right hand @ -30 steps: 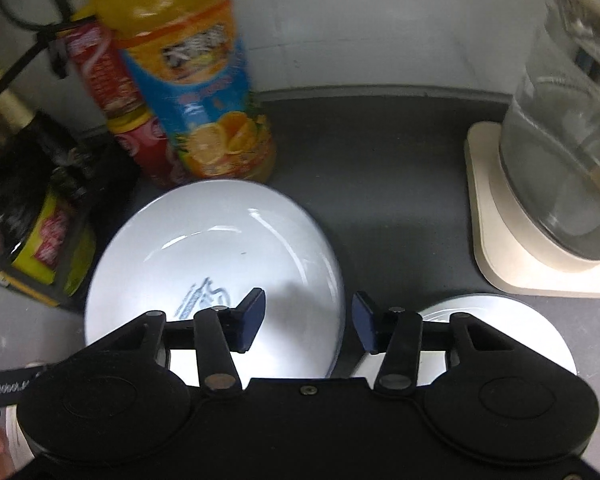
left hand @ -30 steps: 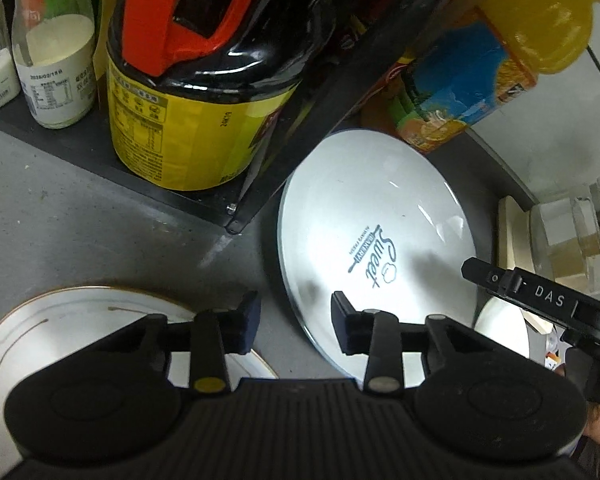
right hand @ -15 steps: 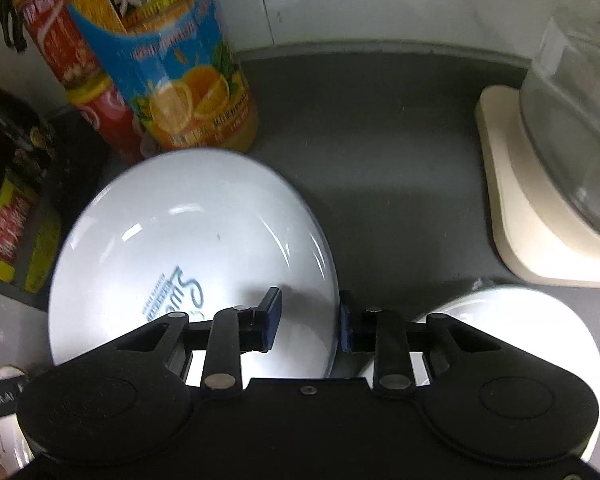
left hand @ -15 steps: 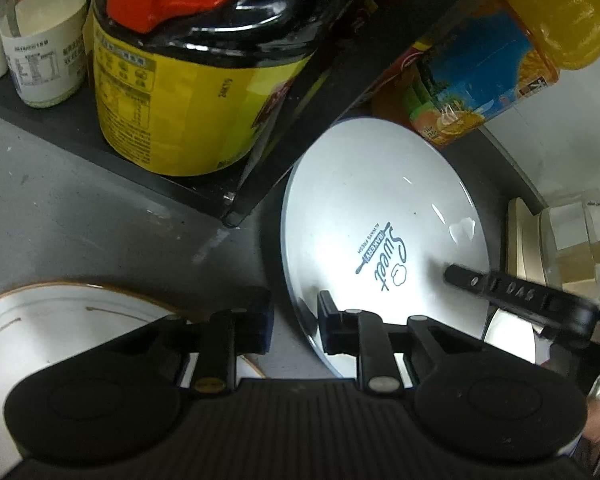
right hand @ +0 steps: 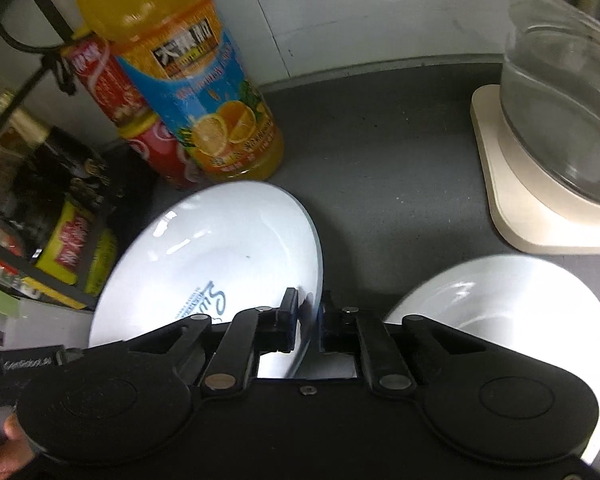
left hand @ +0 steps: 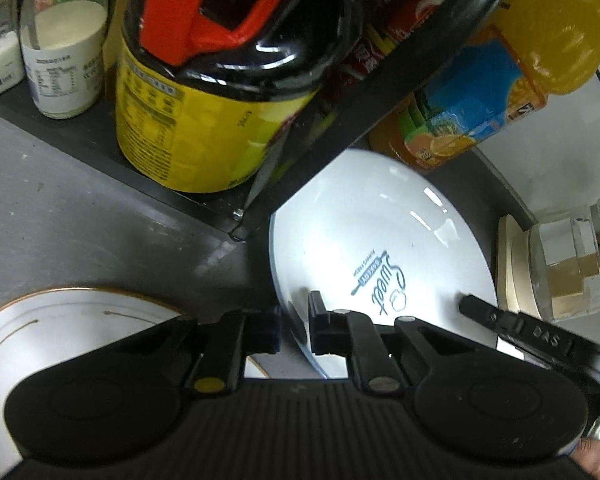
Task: Organize plates and bowls
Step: 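Close both grippers on the rim of the 'Sweet' plate, then lift the 'Sweet' plate with both grippers and carry it over the flower plate, then lower the 'Sweet' plate onto the flower plate and open both grippers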
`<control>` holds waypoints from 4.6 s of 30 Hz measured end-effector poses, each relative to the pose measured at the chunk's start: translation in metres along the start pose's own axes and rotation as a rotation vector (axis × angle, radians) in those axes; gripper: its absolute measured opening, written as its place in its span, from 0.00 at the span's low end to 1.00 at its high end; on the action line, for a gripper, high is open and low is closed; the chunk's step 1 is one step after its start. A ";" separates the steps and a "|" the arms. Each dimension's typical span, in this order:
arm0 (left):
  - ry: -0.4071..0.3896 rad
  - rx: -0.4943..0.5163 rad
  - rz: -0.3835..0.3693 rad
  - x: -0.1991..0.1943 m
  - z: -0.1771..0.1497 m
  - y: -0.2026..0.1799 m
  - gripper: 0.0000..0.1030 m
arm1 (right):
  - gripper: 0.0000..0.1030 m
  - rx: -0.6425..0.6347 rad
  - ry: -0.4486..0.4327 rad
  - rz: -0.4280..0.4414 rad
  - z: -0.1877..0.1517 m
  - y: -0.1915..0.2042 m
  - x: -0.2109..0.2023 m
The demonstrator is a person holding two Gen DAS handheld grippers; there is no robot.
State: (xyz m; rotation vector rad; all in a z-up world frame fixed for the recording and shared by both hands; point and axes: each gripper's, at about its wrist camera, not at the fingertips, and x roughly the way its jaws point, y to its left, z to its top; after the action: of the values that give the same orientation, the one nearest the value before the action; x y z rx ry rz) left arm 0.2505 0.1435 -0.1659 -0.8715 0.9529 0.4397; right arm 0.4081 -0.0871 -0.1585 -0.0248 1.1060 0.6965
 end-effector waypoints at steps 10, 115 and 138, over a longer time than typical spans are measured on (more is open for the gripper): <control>-0.003 0.013 -0.039 -0.015 -0.002 -0.005 0.10 | 0.09 0.052 -0.055 0.037 -0.016 -0.012 -0.029; -0.003 -0.083 0.240 -0.113 -0.055 0.140 0.37 | 0.11 -0.204 0.116 0.144 -0.123 0.103 -0.031; 0.025 0.149 0.193 -0.112 -0.002 0.060 0.58 | 0.56 -0.090 0.097 0.150 -0.078 0.083 -0.056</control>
State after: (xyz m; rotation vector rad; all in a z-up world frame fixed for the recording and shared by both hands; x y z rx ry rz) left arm 0.1502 0.1823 -0.0987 -0.6540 1.0842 0.5166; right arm 0.2872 -0.0770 -0.1228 -0.0538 1.1767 0.8868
